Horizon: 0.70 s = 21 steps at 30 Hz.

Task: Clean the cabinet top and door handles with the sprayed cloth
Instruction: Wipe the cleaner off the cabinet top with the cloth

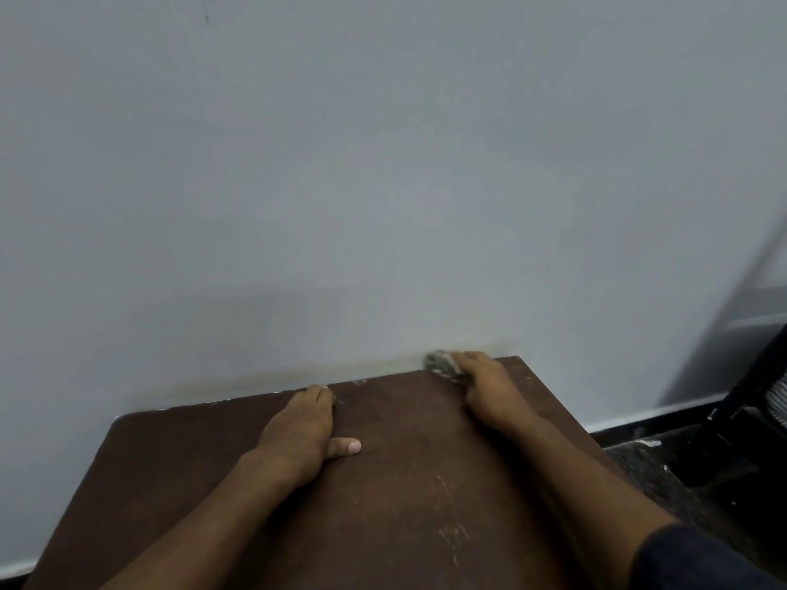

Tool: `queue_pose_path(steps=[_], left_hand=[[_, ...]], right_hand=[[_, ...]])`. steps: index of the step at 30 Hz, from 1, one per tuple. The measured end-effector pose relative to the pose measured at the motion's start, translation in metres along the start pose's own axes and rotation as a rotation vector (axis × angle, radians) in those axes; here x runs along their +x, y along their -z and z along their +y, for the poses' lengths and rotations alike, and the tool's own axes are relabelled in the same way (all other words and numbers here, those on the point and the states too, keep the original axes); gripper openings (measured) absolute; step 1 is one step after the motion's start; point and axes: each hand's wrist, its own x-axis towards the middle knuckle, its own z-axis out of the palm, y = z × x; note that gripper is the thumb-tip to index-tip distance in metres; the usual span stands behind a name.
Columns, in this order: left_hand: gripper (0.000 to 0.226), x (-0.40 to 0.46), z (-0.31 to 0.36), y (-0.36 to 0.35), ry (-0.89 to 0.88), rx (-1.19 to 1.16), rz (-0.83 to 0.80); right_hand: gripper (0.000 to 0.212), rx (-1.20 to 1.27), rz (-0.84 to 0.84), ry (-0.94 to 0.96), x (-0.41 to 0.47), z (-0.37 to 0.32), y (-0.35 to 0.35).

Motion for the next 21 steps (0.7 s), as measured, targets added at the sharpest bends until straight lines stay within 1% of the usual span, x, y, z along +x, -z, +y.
queue_pose_path(steps=[2,4,5,7,9,11,13,15,17,18,21], left_hand=[[0.074,0.003,0.000,0.000,0.013,0.003,-0.007],[0.070,0.006,0.003,0.001,0.027,0.016,-0.023],[0.070,0.007,0.005,0.002,0.030,0.023,-0.032],[0.072,0.007,0.005,0.003,0.024,0.035,-0.038],[0.075,0.007,0.003,0.002,0.013,0.039,-0.031],[0.077,0.005,0.001,0.002,0.005,0.033,-0.019],[0.079,0.005,0.001,0.002,-0.006,0.031,-0.016],[0.081,0.005,0.001,0.002,-0.010,0.041,-0.019],[0.080,0.005,0.001,0.000,-0.009,0.034,-0.013],[0.078,0.005,0.002,0.000,-0.006,0.029,-0.007],[0.075,0.004,0.006,-0.001,0.004,0.020,-0.011]], right_hand=[[0.061,-0.032,0.048,-0.091,0.003,0.009,-0.001],[0.059,-0.041,0.084,-0.118,0.003,-0.006,-0.015],[0.054,-0.021,0.084,-0.092,0.001,-0.018,-0.023],[0.043,0.042,0.042,0.027,-0.005,-0.037,-0.038],[0.043,0.060,-0.014,0.140,-0.009,-0.041,-0.040],[0.047,0.027,-0.030,0.170,-0.009,-0.024,-0.023],[0.052,0.002,0.019,0.074,-0.008,0.008,0.003],[0.058,-0.035,0.067,-0.070,-0.004,0.044,0.027],[0.058,-0.067,0.043,-0.204,0.002,0.063,0.039],[0.058,-0.075,0.029,-0.239,0.007,0.064,0.038],[0.058,-0.073,0.052,-0.242,0.012,0.056,0.022]])
